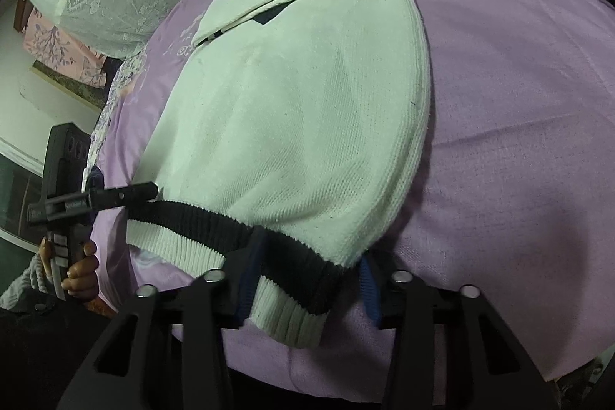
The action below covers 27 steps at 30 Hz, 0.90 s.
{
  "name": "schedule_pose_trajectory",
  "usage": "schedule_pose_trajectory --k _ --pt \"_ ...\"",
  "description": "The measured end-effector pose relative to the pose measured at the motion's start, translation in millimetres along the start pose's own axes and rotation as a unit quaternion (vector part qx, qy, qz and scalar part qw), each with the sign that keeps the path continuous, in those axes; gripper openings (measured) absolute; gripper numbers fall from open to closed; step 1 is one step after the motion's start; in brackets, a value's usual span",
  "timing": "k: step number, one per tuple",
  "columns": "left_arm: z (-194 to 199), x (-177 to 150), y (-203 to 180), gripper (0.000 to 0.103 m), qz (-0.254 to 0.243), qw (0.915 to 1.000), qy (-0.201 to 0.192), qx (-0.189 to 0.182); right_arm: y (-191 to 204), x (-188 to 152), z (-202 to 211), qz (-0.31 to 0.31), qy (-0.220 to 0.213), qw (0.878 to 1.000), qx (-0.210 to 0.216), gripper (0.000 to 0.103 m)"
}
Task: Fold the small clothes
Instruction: 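Grasp the striped hem band with both tools and lift it toward the collar, then carry the hem band with both tools over the body toward the collar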
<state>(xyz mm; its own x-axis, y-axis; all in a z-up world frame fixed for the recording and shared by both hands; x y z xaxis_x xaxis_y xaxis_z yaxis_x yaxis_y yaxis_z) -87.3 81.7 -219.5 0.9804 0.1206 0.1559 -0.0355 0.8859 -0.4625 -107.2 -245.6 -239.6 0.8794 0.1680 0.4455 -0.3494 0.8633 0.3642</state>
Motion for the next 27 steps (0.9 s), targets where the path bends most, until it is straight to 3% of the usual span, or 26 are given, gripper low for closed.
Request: schedule_pose_trajectory --k 1,2,3,9,14,17,19,21,23,27 --pt "0.7 -1.1 -1.2 0.049 -0.006 1.0 -0.001 0.003 0.0 0.6 1.6 -0.003 -0.003 1.0 0.005 0.015" --pt "1.4 -1.5 -0.7 0.031 -0.005 1.0 0.002 0.0 0.4 1.9 5.4 -0.006 -0.01 1.0 0.006 0.014" --pt "2.5 -1.6 1.1 0.022 0.0 0.9999 0.006 -0.009 0.4 2.6 8.7 -0.005 -0.015 1.0 0.006 0.013" --pt "17.6 -5.0 -3.1 0.021 0.004 0.9995 -0.004 -0.032 2.3 14.0 35.7 -0.008 -0.049 0.999 0.019 0.013" --pt "-3.6 -4.3 13.5 0.035 0.048 0.9979 0.024 -0.034 -11.9 4.7 16.7 -0.035 -0.005 0.999 0.028 0.014" --pt "-4.9 -2.6 14.2 0.039 0.056 0.9971 0.021 -0.047 -19.2 -5.8 4.5 -0.068 0.011 0.997 0.04 0.03" --pt "-6.2 -1.5 10.1 0.039 0.046 0.9981 0.017 -0.037 -23.4 -6.7 2.4 -0.084 0.005 0.995 0.051 0.029" --pt "-6.2 -0.4 5.5 0.028 0.032 0.9992 0.012 -0.02 -23.5 -8.1 2.3 -0.086 0.003 0.995 0.049 0.026" --pt "-3.5 1.2 2.5 0.018 0.023 0.9996 0.005 -0.016 -19.8 -6.9 5.0 -0.074 -0.003 0.997 0.036 0.012" --pt "8.4 1.1 0.8 0.013 0.021 0.9994 -0.004 -0.028 -7.8 -0.5 22.6 -0.048 -0.028 0.998 0.032 0.012"
Point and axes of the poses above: each gripper's, at about its wrist camera, not at the fingertips, and z roughly against the way its jaws point, y to its left, x to its top, the point moved 4 cm from there along -z, roughly the way its jaws point, and after that the axes turned 8 degrees about z, right-handed, at the moved point
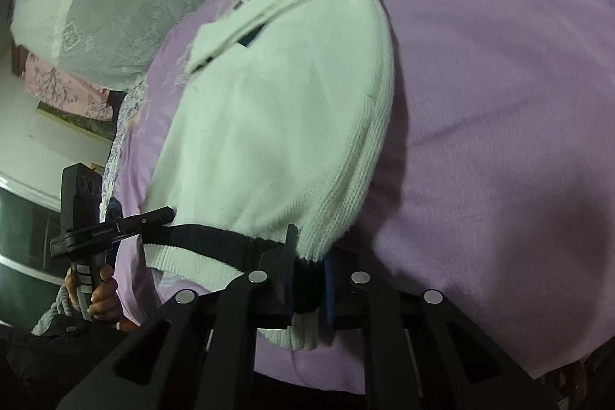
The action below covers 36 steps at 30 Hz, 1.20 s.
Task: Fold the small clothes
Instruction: 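Carry the hem band with both tools over the body toward the collar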
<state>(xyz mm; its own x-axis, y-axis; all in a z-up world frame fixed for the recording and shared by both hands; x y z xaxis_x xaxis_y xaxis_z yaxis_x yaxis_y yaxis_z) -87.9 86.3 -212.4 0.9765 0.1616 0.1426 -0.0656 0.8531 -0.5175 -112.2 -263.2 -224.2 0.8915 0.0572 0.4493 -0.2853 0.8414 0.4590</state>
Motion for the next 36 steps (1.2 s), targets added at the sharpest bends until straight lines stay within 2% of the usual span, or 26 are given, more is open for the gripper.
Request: schedule_pose_trajectory --k 4,10,17,22,26,30,36 --pt "18.4 -2.8 -5.1 0.013 -0.006 0.9997 -0.017 -0.013 4.7 3.4 16.0 0.01 -0.014 1.0 0.003 0.011" --pt "32.8 -12.7 -10.7 0.013 -0.011 0.9994 -0.02 -0.024 7.2 1.9 26.1 0.018 -0.013 1.0 0.007 0.011" --pt "37.1 -31.0 -12.9 0.013 -0.032 0.9991 0.009 -0.025 1.2 -10.6 35.5 0.013 0.007 1.0 0.025 0.011" --pt "37.4 -37.3 -2.7 0.013 -0.013 0.9991 0.024 -0.032 1.2 -16.2 40.2 0.009 0.02 0.999 0.045 0.011" --pt "36.7 -30.6 -5.7 0.013 -0.018 0.9993 0.02 -0.027 -0.8 -3.3 36.8 0.009 0.014 0.999 0.048 0.011" --pt "39.6 -20.7 -12.5 0.013 -0.033 0.9993 0.007 -0.015 0.2 15.7 41.1 0.016 -0.01 0.998 0.052 0.011" --pt "41.3 1.1 -16.4 0.013 -0.022 0.9997 -0.013 -0.007 2.0 40.9 36.6 0.026 -0.024 0.998 0.054 0.011"
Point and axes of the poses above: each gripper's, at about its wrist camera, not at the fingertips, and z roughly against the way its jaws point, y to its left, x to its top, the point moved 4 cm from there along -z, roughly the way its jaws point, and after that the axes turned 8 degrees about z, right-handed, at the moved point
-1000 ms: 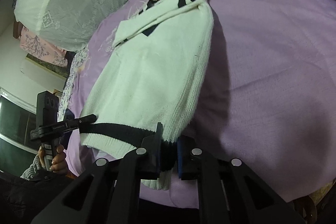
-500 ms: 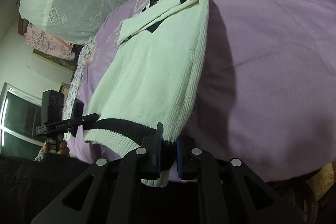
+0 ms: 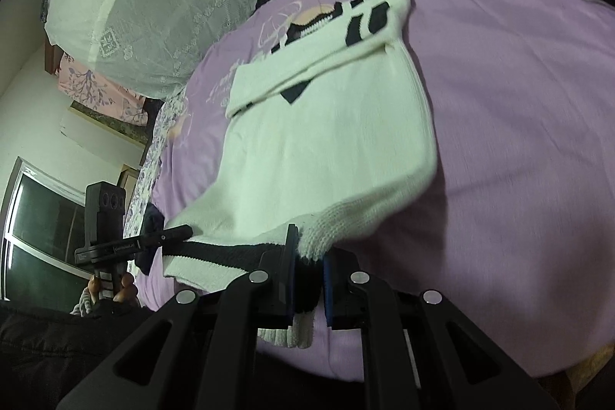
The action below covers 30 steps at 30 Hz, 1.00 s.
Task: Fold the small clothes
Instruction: 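Carry the hem band with both tools over the body toward the collar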
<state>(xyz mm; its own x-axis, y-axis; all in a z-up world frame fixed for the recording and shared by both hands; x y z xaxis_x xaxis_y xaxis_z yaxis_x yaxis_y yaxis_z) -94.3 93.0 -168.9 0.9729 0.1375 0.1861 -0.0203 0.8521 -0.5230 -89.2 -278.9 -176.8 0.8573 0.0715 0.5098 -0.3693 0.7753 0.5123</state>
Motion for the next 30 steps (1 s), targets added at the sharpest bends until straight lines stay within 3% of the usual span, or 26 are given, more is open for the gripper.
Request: schedule_pose_trajectory --k 15,30 --pt "11.1 53.9 -10.8 0.014 0.008 0.9986 -0.052 0.01 -2.2 56.0 -16.1 0.023 -0.01 1.0 0.012 0.012" --pt "15.6 109.0 -21.0 0.014 0.021 0.9962 -0.084 0.009 -15.3 100.5 -32.4 -0.001 -0.036 0.999 0.028 0.012"
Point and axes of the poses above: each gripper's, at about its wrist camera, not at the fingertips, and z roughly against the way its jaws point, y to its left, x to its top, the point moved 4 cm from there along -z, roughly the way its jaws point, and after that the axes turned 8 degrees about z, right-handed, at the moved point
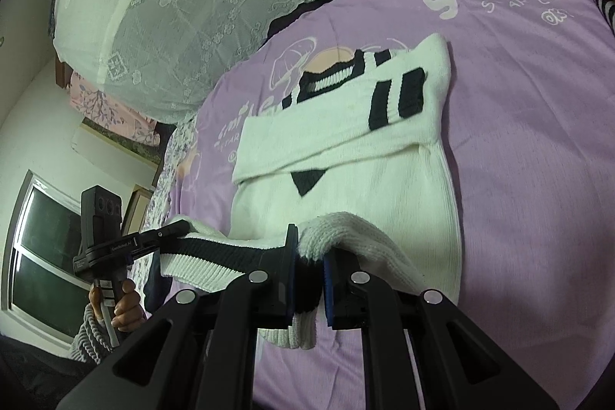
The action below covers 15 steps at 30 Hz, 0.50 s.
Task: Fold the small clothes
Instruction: 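Carry the hem band with both tools over the body toward the collar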
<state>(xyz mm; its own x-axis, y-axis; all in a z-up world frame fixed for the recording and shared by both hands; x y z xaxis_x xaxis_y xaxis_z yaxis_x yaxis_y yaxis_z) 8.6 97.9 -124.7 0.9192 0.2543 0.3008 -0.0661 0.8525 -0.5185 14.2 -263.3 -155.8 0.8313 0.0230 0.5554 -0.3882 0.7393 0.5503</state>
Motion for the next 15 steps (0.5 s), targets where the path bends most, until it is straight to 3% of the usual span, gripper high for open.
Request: schedule_pose_trajectory --k 15 --pt "-15.3 43.6 -6.4 0.015 0.005 1.0 -0.001 -0.002 -6.3 41.2 -19.5 -0.004 -0.012 1.0 -0.002 0.012"
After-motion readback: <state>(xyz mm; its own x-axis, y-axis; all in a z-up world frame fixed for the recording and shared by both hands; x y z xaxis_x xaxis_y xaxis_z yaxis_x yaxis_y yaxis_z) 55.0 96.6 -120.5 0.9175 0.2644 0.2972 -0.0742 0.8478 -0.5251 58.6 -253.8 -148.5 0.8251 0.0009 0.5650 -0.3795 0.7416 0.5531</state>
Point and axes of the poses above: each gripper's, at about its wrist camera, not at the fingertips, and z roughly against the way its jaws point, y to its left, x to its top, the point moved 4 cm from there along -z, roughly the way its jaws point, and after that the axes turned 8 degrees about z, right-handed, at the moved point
